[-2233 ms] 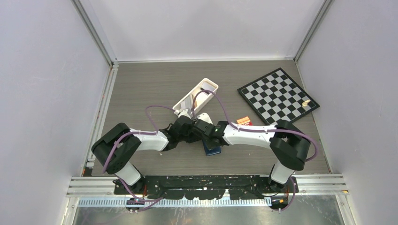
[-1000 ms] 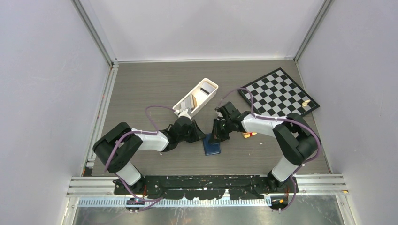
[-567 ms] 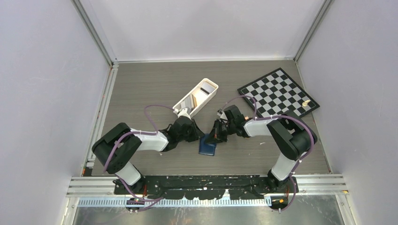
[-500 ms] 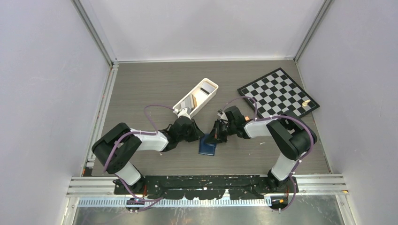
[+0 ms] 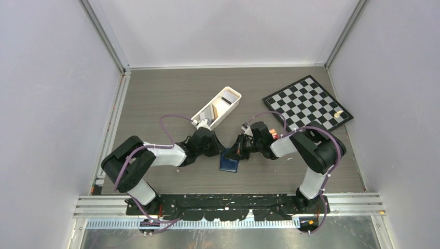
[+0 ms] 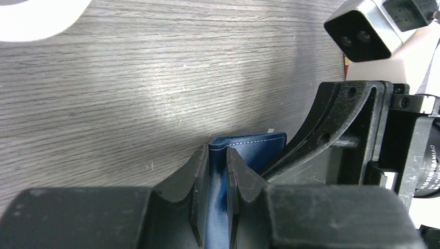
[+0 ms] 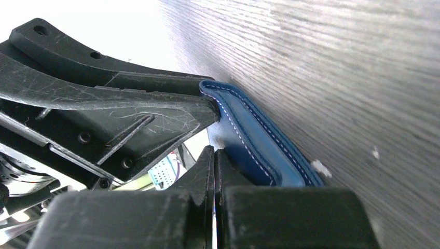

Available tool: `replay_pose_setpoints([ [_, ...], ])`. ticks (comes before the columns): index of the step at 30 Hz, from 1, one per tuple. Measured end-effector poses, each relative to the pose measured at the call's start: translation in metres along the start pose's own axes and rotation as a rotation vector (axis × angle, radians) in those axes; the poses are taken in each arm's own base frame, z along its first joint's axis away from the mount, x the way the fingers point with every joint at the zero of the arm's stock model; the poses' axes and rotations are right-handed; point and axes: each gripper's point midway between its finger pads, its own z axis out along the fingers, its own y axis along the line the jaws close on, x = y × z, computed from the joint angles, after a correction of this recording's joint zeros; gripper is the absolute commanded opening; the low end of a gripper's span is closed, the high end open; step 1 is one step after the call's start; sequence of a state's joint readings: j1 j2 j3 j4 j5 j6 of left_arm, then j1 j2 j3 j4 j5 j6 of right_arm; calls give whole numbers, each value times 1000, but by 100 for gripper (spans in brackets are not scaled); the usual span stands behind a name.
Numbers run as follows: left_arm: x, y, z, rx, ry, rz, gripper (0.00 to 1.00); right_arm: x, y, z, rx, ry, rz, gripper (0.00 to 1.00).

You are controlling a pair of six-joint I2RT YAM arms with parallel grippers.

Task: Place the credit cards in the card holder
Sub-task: Close the card holder at the center of the board.

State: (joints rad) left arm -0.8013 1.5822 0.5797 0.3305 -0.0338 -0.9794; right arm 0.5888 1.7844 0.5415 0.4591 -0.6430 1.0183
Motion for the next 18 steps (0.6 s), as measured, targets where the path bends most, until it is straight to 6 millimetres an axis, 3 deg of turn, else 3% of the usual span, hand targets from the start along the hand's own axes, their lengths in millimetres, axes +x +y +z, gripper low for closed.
replay_pose_setpoints([
  [13,-5,8,-6,-16,21,1,0,-5,1,7,-101,-14,3,0],
  [16,-7,10,-9,-19,30,7,7,-6,5,4,-95,-27,-16,0],
  [18,-8,14,-15,-28,45,12,19,-12,12,-1,-75,-60,-51,1],
])
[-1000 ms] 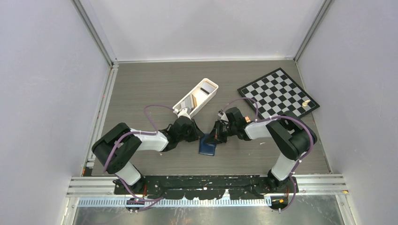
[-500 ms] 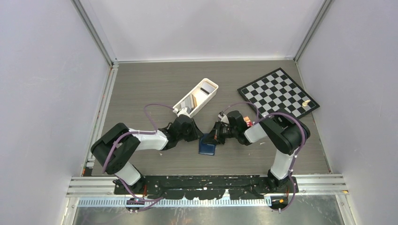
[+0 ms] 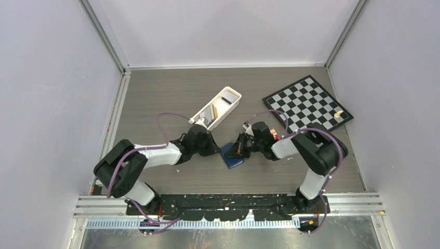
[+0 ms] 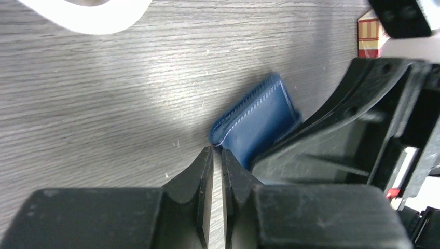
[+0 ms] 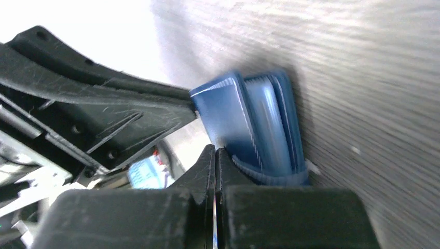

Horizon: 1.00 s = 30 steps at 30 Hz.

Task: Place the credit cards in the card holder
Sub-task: Close the card holder at the center of the board, then reset both arms

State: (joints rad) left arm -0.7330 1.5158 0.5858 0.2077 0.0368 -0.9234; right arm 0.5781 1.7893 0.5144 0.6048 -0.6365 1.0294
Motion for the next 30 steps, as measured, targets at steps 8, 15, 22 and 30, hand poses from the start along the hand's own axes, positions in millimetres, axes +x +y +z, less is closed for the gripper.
replay_pose_setpoints([
  [8,-26,7,-31,-56,18,38,79,-48,1,-45,299,-195,-144,50],
  [15,-101,6,-82,-101,-86,58,93,-97,45,-107,444,-375,-299,62],
  [22,-165,9,-175,-201,-311,175,98,-125,52,-207,635,-676,-381,64],
  [30,-167,16,-238,-254,-482,352,100,-124,61,-280,719,-961,-504,64],
])
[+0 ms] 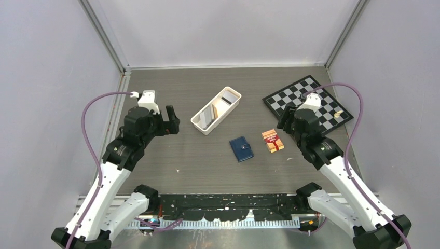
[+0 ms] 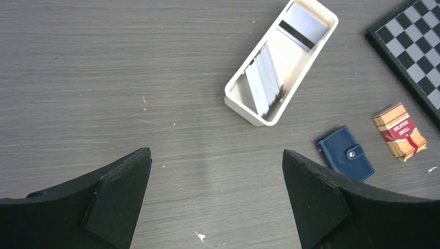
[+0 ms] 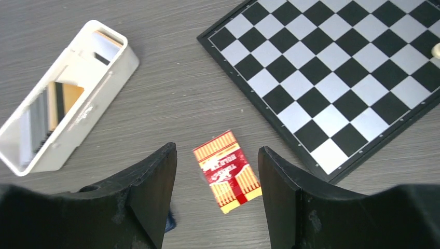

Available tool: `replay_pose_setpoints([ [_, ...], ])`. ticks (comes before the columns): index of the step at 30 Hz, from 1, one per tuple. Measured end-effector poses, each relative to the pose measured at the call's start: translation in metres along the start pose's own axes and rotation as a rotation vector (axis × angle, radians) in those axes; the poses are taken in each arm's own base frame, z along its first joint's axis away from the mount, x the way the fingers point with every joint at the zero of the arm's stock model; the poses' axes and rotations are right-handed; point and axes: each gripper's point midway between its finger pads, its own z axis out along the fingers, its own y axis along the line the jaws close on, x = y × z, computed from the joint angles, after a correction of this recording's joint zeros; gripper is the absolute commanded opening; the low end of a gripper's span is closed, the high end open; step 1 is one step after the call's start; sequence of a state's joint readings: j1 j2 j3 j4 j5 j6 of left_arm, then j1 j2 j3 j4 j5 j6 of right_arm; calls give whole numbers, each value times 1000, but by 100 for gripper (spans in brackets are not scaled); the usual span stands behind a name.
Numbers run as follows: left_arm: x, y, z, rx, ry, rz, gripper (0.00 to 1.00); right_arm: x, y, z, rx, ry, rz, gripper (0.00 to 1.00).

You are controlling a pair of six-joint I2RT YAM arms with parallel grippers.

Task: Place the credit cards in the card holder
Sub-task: Reset both arms

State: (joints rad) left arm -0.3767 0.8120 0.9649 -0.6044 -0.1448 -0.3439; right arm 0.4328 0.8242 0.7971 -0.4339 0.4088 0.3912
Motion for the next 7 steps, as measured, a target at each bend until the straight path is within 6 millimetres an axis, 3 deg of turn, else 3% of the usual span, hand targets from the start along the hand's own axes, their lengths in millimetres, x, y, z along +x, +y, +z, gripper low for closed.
replay_pose_setpoints([
  [7,5,7,-3,-14,4,62,100,12,-12,9,59,18,-52,64],
])
